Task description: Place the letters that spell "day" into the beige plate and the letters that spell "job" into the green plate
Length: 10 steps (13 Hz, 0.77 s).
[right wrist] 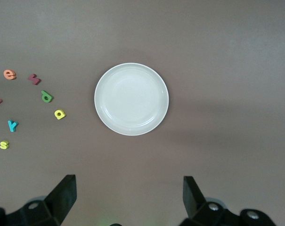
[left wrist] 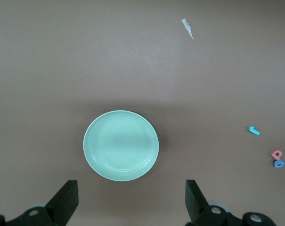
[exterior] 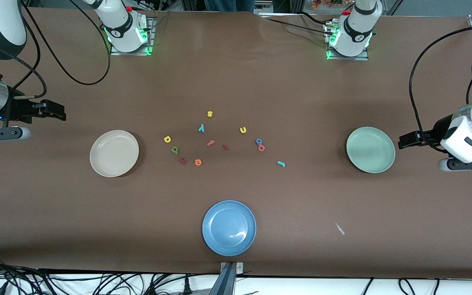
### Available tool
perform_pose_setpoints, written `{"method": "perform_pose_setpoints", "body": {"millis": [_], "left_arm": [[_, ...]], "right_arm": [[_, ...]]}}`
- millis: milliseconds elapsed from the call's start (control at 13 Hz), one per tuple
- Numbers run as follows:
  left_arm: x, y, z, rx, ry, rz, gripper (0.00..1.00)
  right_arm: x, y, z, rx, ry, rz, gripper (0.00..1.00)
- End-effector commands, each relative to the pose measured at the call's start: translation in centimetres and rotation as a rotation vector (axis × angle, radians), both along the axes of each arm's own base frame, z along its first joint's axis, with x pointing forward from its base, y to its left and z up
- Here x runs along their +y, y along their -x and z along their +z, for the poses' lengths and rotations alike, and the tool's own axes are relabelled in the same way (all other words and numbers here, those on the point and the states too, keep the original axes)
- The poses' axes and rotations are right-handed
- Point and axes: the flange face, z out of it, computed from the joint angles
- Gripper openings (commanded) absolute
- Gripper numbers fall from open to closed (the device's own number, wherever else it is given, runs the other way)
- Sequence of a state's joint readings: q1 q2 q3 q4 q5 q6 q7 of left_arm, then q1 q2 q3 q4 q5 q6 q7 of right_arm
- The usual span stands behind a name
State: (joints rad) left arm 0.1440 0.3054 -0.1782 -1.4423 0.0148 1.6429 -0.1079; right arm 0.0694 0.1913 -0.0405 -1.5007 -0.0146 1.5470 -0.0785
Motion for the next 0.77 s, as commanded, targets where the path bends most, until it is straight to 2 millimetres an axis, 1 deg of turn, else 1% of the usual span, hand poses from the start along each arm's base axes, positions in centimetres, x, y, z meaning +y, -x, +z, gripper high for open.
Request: {"method": "perform_pose_setpoints", "body": {"millis": [0,385,692], "left_arm": [[0.14,0.22,0.28,-0.005,-0.018,-0.009,1.0],[-0.17,0.18,0.19,-0.004,-0.016,-0.009,1.0],[-0.83,0.11,-0.09,0.0,-0.016,-0.014,1.0]], "right_arm": [[-0.11,0.16,0.6,-0.001,-0.006,-0.013,1.0],[-0.11,0.16,0.6,-0.001,-0.006,-0.013,1.0],[-0.09,0.16,0.6,-0.001,-0.007,-0.015,1.0]]}}
